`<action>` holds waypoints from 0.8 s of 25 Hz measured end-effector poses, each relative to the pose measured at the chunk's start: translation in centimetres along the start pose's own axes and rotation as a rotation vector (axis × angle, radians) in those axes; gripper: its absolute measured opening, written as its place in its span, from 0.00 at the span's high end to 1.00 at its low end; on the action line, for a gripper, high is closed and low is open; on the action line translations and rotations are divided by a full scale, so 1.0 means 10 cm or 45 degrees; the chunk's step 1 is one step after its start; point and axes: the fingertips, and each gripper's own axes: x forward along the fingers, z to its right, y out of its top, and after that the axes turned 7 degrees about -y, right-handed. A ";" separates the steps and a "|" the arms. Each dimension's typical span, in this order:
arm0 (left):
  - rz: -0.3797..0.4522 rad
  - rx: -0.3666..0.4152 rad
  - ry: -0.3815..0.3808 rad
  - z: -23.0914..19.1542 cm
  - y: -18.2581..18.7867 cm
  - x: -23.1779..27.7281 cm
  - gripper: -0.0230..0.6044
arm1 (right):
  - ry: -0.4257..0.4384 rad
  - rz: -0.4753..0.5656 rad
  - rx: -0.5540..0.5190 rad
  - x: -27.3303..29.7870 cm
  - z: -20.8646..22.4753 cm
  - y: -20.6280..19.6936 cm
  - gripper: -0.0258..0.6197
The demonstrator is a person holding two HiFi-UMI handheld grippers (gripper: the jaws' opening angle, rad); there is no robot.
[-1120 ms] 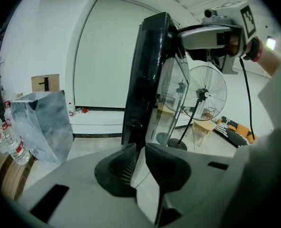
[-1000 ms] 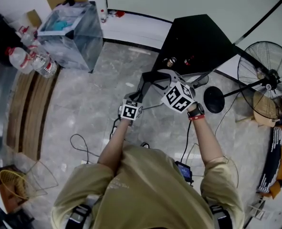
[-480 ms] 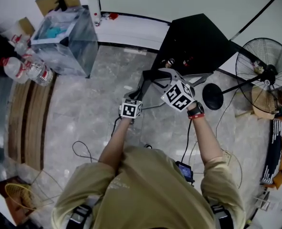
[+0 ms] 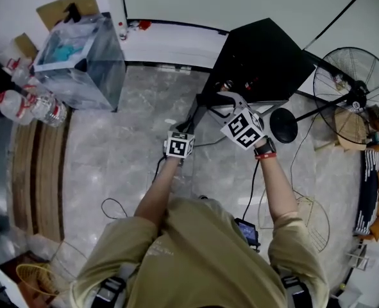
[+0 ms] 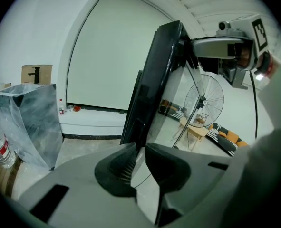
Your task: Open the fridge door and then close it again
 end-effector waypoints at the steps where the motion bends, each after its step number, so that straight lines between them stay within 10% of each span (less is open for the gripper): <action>1: -0.005 0.008 -0.010 -0.03 0.01 0.01 0.85 | -0.004 -0.012 0.008 0.03 0.01 0.00 0.61; 20: -0.060 0.078 -0.130 -0.50 0.46 0.40 0.85 | -0.119 -0.103 0.148 0.51 0.50 0.07 0.61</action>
